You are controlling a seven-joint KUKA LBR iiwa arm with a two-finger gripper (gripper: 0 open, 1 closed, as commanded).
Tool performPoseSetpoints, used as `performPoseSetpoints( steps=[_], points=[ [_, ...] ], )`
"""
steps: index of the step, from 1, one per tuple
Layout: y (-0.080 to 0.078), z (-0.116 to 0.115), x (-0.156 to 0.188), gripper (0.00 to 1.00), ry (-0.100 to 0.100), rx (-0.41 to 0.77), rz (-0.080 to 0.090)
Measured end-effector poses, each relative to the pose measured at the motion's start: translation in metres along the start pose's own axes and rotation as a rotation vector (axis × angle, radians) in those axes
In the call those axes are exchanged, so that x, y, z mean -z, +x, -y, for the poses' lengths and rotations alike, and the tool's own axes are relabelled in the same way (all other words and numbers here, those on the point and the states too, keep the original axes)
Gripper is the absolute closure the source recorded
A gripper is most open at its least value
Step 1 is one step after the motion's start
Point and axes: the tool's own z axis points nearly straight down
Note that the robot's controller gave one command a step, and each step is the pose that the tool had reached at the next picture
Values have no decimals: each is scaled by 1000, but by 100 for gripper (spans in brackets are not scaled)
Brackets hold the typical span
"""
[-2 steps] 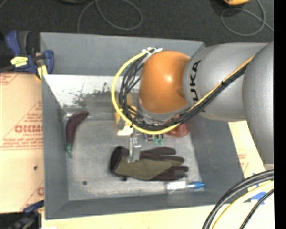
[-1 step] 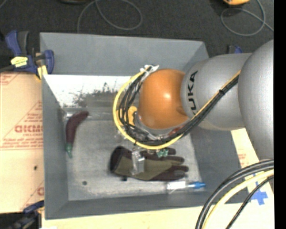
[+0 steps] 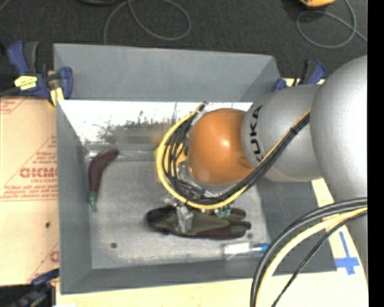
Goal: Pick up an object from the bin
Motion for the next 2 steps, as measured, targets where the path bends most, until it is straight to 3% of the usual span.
performPoseSetpoints(
  steps=[1, 2],
  points=[
    [0, 0, 0, 100, 0, -1, 0],
    [-9, 3, 78, 100, 0, -37, 3]
  ],
)
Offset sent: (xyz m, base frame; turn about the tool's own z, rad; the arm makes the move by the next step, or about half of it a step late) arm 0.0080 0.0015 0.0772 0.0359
